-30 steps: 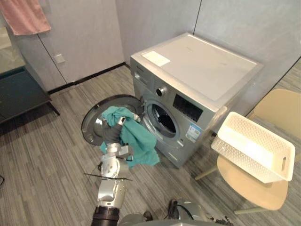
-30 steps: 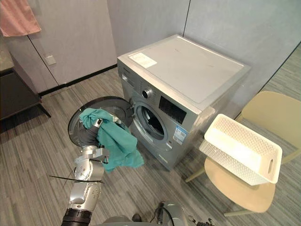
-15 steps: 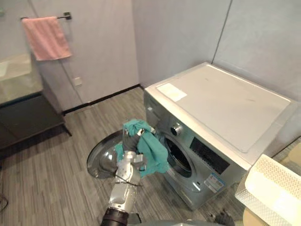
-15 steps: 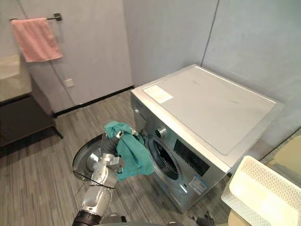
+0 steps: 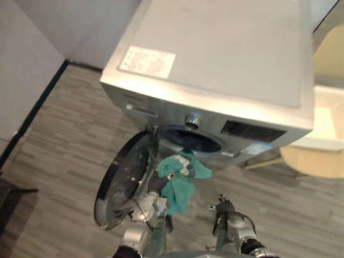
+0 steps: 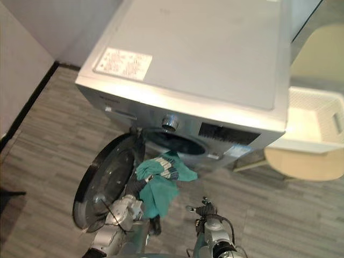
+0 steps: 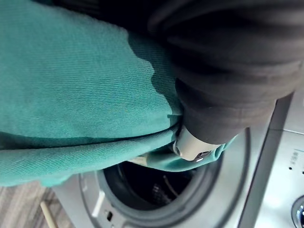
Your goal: Pick up the laundry basket with both hands and put the clothes into the washing machine.
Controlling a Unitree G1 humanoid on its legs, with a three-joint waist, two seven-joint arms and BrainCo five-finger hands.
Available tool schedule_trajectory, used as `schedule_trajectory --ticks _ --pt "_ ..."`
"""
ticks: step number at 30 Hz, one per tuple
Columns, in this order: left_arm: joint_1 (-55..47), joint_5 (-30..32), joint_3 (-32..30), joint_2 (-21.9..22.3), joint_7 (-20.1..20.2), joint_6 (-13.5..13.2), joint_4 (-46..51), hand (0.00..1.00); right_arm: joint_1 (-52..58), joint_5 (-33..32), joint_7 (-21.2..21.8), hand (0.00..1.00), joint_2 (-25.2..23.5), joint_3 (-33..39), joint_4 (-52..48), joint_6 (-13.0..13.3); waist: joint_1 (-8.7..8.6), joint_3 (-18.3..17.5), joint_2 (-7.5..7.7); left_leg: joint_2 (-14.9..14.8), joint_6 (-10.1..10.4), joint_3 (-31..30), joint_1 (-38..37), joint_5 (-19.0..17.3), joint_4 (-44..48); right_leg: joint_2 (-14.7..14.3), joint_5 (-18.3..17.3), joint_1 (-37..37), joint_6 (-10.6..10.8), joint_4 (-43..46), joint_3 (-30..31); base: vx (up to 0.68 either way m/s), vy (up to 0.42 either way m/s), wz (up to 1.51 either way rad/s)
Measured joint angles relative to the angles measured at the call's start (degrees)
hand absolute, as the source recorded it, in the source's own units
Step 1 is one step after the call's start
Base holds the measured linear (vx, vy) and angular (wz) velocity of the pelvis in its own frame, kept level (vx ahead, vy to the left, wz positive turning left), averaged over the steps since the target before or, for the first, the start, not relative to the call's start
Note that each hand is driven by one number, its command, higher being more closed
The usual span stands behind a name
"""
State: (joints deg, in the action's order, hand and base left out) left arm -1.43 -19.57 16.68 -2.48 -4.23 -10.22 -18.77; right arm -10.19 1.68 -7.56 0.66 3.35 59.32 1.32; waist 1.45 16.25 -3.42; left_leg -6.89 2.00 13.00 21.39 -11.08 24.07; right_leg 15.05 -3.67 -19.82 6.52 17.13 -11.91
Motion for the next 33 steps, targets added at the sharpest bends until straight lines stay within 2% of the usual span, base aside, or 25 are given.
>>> schedule_trajectory --ticks 1,3,6,9,13,17,20,24,27,29,30,33 --pt "1.3 0.0 -1.1 0.0 -0.6 -0.3 -0.4 1.0 -2.0 0.1 -0.1 0.0 0.2 0.0 1.5 -0.1 -0.28 0.2 0.19 -0.1 -0.6 0.2 2.4 0.7 -0.1 -0.2 1.3 -2.2 1.5 -0.9 0.1 -0.13 0.017 -0.11" --pt "4.3 0.0 -1.2 0.1 -2.0 -0.5 -3.4 1.0 -4.5 0.1 -0.3 0.0 1.0 -0.1 2.3 -0.1 -0.49 0.8 0.5 -0.3 -0.3 0.4 4.5 2.8 -2.0 -1.0 3.5 -4.5 1.2 -2.9 -0.1 -0.08 -0.05 -0.11" --pt "8.9 0.0 -2.9 0.4 -4.4 -0.4 -6.5 1.0 -5.8 0.1 -1.7 0.0 1.4 -1.3 0.9 0.0 -0.63 3.1 2.27 -1.5 0.6 1.3 4.5 4.8 -4.6 -2.5 5.0 -5.7 0.1 -4.0 0.2 -0.04 -0.101 -0.21" --pt "15.5 -2.7 -7.5 1.9 -9.8 -0.7 -6.2 1.0 -4.8 -0.1 -4.6 0.0 1.6 -2.6 -7.7 0.2 -1.04 5.4 4.09 -2.9 1.7 1.4 6.8 6.2 -5.1 -3.3 4.5 -9.7 -1.0 -1.5 0.4 -0.04 -0.111 -0.13" --pt "23.3 -6.6 -10.0 2.5 -15.1 -2.7 -1.5 1.0 -3.5 -0.6 -9.8 0.0 1.1 -4.1 -23.6 1.0 -2.49 8.9 4.84 -4.6 2.2 1.5 11.0 6.3 -2.4 -4.1 3.9 -14.3 -1.9 1.6 0.8 -0.07 -0.095 -0.07" --pt "31.0 -7.5 -10.0 4.2 -18.2 -4.6 2.9 1.0 -2.8 -4.7 -13.0 0.0 -1.9 -5.2 -34.0 3.4 -2.9 10.7 5.15 -6.9 1.9 0.8 19.4 3.8 5.7 -4.3 1.2 -22.3 -3.1 9.5 1.0 -0.08 -0.046 -0.03" --pt "36.4 -7.5 -10.0 5.5 -20.7 -5.4 4.1 1.0 -2.9 -15.5 -13.7 0.0 -4.8 -6.9 -39.1 7.6 -3.29 11.8 5.07 -8.9 1.8 -1.5 28.3 0.2 15.6 -4.0 -2.7 -30.5 -3.6 19.6 1.3 -0.08 -0.051 -0.02" --pt "44.0 -7.7 -12.9 3.8 -24.7 -6.0 5.7 1.0 -2.7 -28.2 -12.0 0.0 -5.4 -13.2 -43.6 13.0 -3.51 12.6 5.08 -11.3 1.8 -4.6 40.6 -4.0 28.4 -3.8 -7.5 -42.4 -4.3 32.8 2.2 -0.07 -0.09 -0.06" --pt "48.5 -9.2 -14.9 1.5 -26.5 -6.6 5.8 1.0 -2.5 -32.9 -9.4 0.0 -5.1 -16.5 -45.2 14.6 -3.88 13.4 5.06 -12.6 2.1 -6.2 46.7 -5.5 34.3 -4.1 -9.2 -48.2 -4.8 38.5 2.5 -0.04 -0.089 -0.11" --pt "50.1 -9.6 -15.0 1.2 -27.2 -6.7 5.8 1.0 -2.5 -33.9 -8.5 0.0 -5.1 -17.3 -45.2 14.9 -3.86 13.4 5.07 -12.9 2.2 -6.8 49.0 -5.9 36.1 -4.1 -9.7 -50.3 -5.1 40.3 2.4 -0.08 -0.08 -0.05" --pt "52.2 -9.9 -15.0 1.1 -27.4 -6.8 5.8 1.0 -2.5 -35.4 -7.4 0.0 -5.0 -18.6 -45.3 15.2 -3.98 13.5 5.15 -13.4 2.4 -8.1 52.6 -6.3 38.8 -4.3 -10.4 -53.4 -5.5 42.9 2.3 -0.08 -0.056 -0.05" --pt "56.8 -12.0 -15.0 0.2 -27.4 -7.6 3.7 1.0 -2.6 -37.4 -5.6 0.0 -4.9 -20.5 -46.1 15.8 -4.05 13.7 5.58 -14.8 2.6 -8.8 57.0 -7.0 42.1 -5.0 -10.9 -57.6 -5.0 45.3 2.5 -0.09 -0.038 -0.21"
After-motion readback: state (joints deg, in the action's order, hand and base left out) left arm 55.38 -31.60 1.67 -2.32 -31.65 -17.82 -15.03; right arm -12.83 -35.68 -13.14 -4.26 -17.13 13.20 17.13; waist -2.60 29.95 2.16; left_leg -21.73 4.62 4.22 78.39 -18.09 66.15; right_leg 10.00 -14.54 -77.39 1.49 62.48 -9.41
